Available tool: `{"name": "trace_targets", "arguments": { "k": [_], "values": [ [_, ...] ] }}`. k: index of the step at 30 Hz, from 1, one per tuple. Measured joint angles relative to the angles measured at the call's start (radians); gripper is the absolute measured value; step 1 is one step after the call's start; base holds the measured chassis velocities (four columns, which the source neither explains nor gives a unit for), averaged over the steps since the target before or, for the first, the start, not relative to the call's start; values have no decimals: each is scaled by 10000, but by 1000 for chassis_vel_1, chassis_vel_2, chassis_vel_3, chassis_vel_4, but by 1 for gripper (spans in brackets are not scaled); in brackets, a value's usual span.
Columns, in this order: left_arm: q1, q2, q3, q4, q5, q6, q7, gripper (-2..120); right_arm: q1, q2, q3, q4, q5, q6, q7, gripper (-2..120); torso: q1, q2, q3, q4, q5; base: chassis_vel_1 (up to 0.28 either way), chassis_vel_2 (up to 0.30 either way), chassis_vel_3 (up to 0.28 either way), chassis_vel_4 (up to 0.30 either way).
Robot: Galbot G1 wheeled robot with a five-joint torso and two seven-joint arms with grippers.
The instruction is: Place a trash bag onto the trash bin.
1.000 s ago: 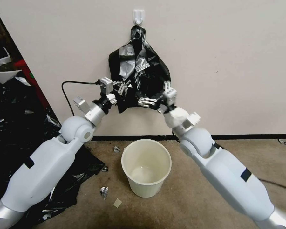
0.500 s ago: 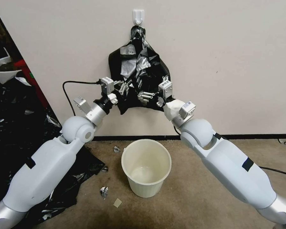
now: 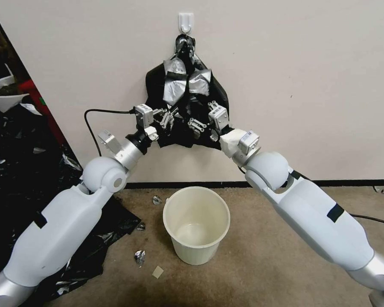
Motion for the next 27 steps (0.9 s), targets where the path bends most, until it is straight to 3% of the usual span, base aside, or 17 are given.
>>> {"name": "trace_targets", "arguments": {
  "k": [5,10,15,25,27],
  "values": [
    [42,-57,-82,24,5,-4,5,0,8,97,-1,-33,-234,-251,157,21,-1,0,0,0,1,0,0,0,0],
    [121,-54,-333,28,6,-9,10,0,-30,237,-5,-11,-422,-851,1024,2,-1,0,0,0,0,0,0,0,0],
    [267,12,-619,60,4,-17,11,0,-321,363,215,159,-470,-1189,1870,0,-1,0,0,0,0,0,0,0,0],
    [412,27,-770,105,6,-52,29,0,-1038,350,424,679,-250,-1346,2489,0,-1,2,-1,0,0,0,0,0,0],
    [443,50,-782,103,7,-57,36,0,-1253,341,416,921,121,-1618,2909,10,0,2,-1,-1,-1,0,0,0,0]
  ]
}}
